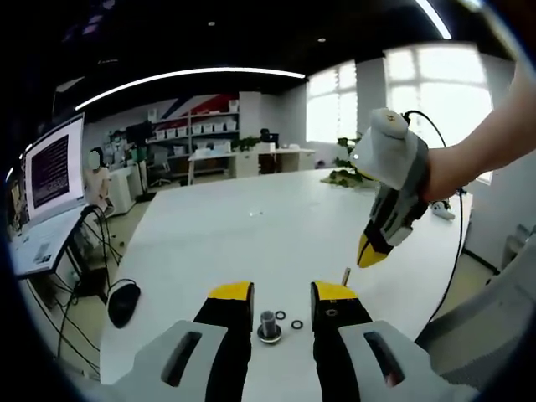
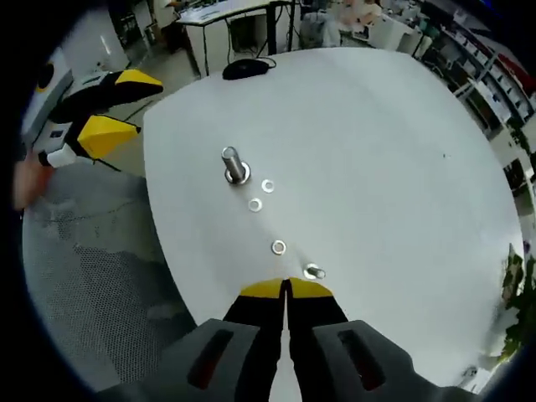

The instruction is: Place the washer onto the threaded stud by aligning its center hole with the stud, sliding it down to the base, and recovering from edge contact or off-axis alignment until the washer reaches the visible bottom stop.

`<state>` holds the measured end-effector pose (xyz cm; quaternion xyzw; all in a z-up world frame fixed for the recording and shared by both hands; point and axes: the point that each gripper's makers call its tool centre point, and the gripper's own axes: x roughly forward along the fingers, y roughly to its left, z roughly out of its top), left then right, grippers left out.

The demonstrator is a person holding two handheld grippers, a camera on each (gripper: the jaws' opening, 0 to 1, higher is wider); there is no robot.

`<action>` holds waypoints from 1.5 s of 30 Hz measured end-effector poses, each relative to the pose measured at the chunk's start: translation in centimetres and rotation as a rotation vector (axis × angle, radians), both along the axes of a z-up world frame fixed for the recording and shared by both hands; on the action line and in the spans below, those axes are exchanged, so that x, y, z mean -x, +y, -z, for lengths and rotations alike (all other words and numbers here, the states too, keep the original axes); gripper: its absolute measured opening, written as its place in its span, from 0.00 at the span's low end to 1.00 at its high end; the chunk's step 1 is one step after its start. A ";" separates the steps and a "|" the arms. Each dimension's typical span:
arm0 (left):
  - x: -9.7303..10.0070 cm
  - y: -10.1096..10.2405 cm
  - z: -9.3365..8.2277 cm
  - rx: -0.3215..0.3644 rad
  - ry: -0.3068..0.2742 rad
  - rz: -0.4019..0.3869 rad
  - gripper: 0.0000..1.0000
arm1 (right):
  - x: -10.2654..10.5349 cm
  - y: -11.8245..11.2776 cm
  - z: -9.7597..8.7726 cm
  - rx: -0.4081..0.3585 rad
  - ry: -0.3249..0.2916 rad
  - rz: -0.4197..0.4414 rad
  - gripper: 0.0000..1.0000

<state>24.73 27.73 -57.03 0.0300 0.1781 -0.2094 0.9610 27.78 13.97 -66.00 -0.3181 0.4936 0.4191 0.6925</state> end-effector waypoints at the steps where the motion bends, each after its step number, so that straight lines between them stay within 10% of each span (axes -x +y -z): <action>1: 0.0 0.0 0.1 -0.001 0.002 -0.001 0.25 | 0.3 0.4 0.3 -0.015 0.016 -0.002 0.02; 21: 0.1 0.6 0.4 -0.028 0.008 -0.018 0.25 | 0.3 3.3 7.3 0.107 0.064 -0.181 0.13; 45: 0.1 0.7 0.6 -0.011 0.020 -0.022 0.25 | -0.8 3.2 9.1 0.201 0.031 -0.252 0.06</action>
